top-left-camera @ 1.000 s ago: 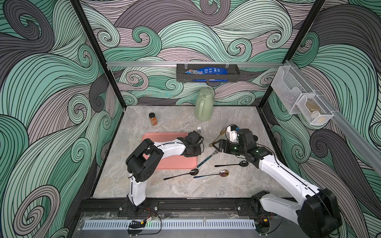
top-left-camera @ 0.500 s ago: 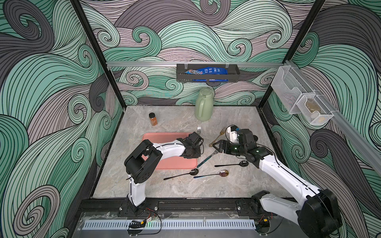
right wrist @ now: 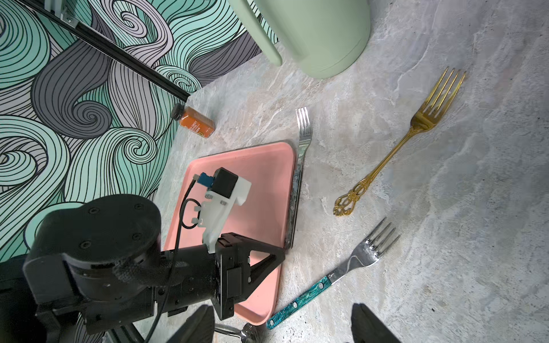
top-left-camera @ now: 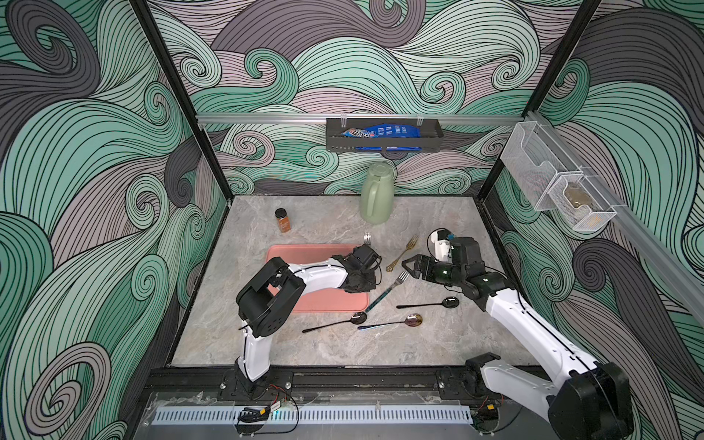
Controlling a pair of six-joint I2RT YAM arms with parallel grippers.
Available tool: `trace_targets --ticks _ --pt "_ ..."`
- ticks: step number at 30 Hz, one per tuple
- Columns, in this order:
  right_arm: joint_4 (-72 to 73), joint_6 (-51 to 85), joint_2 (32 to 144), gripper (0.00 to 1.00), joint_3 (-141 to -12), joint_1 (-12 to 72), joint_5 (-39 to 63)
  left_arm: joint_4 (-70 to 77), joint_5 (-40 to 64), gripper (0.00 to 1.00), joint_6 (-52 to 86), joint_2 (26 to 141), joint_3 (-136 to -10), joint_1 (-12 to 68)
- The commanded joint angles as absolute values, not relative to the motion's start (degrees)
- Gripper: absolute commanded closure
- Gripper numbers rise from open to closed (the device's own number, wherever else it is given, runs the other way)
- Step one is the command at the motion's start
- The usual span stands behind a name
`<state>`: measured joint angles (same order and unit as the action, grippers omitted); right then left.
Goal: Set the spoon and fork side by side
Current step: Move the tray to the center of the board.
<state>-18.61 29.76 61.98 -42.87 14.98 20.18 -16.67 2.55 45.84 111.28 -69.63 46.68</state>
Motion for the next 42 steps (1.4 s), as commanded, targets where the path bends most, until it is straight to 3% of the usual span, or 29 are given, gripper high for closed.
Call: trace_targets --ticks 1,11,26,28,34,42 --pt "-19.15 27.99 61.09 0.22 -42.0 13.68 22.47 -16.13 4.34 0.93 47.6 115.69 -71.37 48.6" --pt "-20.0 26.75 59.96 0.22 -41.46 10.02 24.42 -10.16 6.13 0.95 53.02 121.4 -75.41 50.51" --pt "-19.82 26.19 61.57 0.23 -41.26 8.25 26.0 -8.85 4.05 0.94 55.57 120.76 -75.46 49.7" --pt "-19.61 26.17 62.34 0.23 -41.5 8.23 26.02 -8.78 4.59 0.91 55.38 120.39 -75.33 49.28" --pt "-20.91 25.63 65.87 0.3 -44.29 9.26 23.89 -14.53 1.13 0.67 50.04 113.73 -75.23 48.61" --pt "-20.48 25.93 72.84 0.39 -49.38 14.93 17.28 -27.45 -8.97 0.62 42.57 93.17 -67.28 47.04"
